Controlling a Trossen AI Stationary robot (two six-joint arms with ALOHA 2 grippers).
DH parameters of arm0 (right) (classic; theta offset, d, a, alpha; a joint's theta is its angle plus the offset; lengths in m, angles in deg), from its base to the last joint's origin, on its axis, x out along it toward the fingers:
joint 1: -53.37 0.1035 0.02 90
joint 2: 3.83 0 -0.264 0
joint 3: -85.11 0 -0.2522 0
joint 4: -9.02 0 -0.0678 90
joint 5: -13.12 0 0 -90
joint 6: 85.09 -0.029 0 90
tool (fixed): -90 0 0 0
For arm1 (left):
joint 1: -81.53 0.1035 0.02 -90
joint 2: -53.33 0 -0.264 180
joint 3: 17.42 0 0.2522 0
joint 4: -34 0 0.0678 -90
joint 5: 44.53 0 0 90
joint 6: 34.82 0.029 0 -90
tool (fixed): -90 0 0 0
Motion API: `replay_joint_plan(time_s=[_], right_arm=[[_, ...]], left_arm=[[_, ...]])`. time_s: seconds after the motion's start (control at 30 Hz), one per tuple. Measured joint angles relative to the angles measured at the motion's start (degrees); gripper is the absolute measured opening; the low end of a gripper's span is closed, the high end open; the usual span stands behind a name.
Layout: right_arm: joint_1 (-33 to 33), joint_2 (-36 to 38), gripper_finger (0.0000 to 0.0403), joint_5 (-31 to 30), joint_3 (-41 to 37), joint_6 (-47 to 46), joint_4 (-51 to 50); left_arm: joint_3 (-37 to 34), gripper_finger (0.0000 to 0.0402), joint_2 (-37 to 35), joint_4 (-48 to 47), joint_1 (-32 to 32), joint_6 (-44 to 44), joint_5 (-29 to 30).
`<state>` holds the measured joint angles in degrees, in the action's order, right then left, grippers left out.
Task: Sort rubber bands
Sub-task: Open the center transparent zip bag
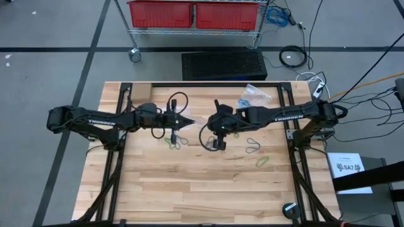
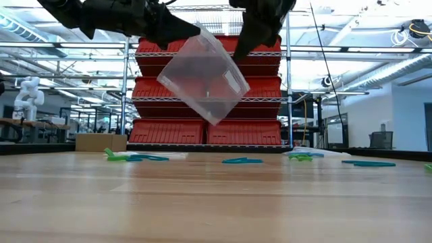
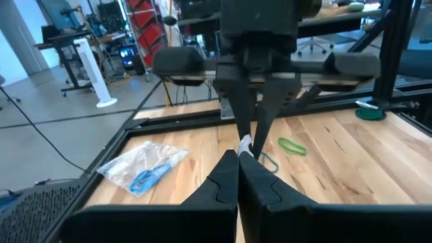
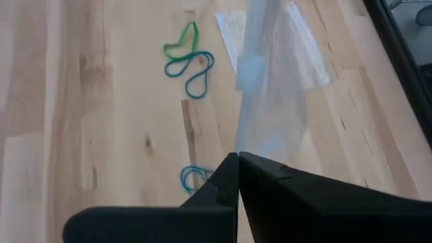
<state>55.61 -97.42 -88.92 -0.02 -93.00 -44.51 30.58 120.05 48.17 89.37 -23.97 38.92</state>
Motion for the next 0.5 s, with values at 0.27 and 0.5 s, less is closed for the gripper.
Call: replay_joint_plan(time_s=[0.27, 0.5], right_arm=[[1.43, 1.89, 0.0062, -6.14, 0.02, -1.04, 3.45], [1.68, 2.46, 0.0139, -7.32, 0.04, 0.24, 8.52]], left_arm=[[0.00, 0.0000, -0.03, -1.07, 0.02, 0.00, 0.62], [0.00, 0.0000, -0.04, -1.15, 0.02, 0.00, 0.85]])
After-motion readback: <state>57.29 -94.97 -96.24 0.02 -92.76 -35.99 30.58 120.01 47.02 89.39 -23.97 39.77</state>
